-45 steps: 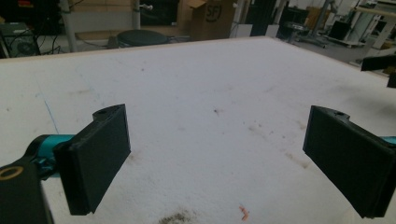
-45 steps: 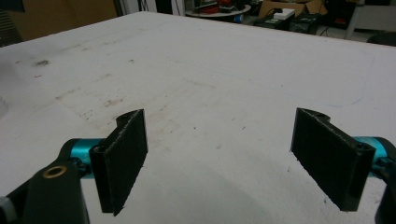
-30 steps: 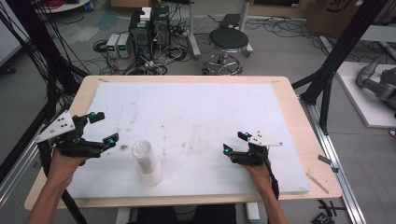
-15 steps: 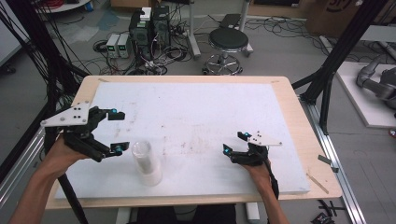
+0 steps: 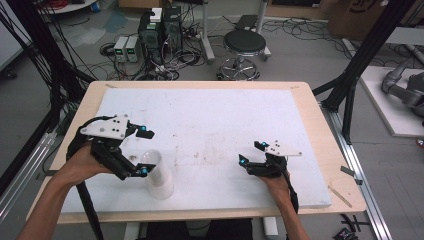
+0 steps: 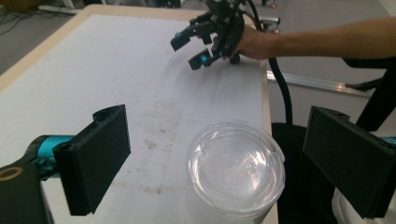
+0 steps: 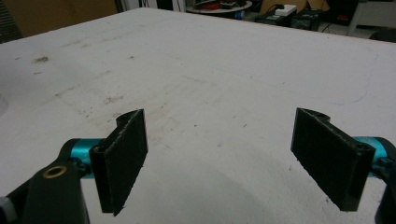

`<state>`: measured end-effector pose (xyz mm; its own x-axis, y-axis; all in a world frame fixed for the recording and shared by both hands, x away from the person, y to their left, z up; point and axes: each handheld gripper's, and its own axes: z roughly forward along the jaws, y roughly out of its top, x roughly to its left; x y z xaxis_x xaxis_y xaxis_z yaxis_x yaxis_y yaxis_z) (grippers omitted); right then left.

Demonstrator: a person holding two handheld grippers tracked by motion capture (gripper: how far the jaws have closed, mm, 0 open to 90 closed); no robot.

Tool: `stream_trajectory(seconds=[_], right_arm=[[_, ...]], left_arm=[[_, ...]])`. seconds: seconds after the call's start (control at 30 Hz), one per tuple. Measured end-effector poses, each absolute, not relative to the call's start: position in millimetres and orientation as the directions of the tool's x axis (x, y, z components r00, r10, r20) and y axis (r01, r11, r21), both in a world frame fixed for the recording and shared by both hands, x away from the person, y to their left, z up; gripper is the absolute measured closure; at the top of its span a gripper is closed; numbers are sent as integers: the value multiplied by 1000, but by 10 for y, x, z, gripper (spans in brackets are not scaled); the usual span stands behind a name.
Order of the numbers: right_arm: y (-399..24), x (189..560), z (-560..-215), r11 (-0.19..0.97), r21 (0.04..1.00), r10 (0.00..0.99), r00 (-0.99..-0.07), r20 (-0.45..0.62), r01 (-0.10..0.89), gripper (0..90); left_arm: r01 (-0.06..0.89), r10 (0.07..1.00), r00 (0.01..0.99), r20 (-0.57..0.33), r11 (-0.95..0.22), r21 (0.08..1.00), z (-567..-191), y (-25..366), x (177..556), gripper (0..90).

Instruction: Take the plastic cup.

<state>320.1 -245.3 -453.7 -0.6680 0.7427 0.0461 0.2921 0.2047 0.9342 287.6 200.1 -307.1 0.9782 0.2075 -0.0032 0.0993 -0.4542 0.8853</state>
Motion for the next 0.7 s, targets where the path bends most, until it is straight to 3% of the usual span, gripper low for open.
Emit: stream_trajectory(seconds=[0.17,0.7], right_arm=[[-2452,3201,-4538,204,934,742,-669,47,292,185],[-2453,3199,-4537,203,933,744,-667,50,296,185]], left_arm=[[105,195,981,-1,-523,846,-3208,1893,2881,73],[113,190,982,-2,-574,811,-3390,1779,2855,73]])
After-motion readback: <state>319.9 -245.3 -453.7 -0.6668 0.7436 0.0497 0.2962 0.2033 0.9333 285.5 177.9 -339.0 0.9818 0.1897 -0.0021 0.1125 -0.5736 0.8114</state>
